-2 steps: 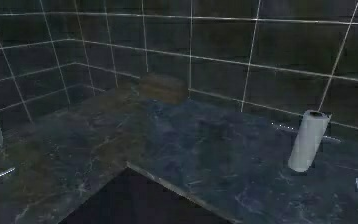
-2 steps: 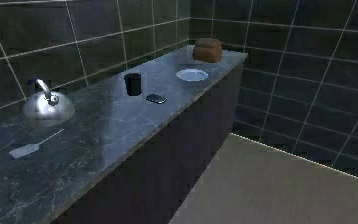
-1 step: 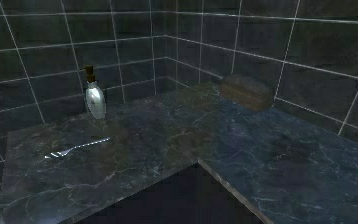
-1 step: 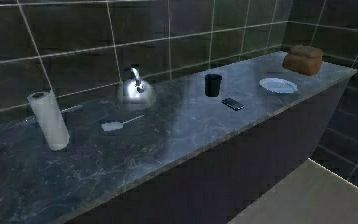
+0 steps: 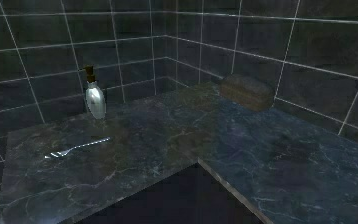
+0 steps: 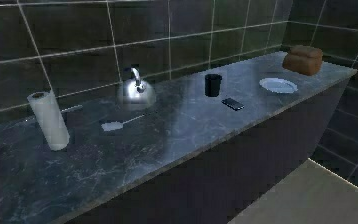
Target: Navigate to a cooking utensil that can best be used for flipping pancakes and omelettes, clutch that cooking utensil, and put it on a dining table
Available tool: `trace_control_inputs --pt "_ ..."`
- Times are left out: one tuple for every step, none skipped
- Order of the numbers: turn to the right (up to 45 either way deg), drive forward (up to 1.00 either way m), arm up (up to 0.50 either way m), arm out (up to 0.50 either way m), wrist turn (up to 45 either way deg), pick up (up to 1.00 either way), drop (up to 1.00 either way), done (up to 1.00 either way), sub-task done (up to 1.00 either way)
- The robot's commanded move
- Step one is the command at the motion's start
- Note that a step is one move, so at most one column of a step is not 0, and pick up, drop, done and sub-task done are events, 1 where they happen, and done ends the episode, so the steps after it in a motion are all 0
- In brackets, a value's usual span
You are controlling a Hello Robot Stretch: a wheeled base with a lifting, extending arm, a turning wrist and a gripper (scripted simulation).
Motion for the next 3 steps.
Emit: trace_control_inputs --pt "0.0 0.0 0.38 0.0 0.0 0.0 0.0 0.0 0.0" --pt "0.0 0.0 0.0 0.5 0.0 0.0 0.0 0.0 0.0" --pt "0.0 0.0 0.0 0.0 45.0 0.0 0.0 0.0 0.0"
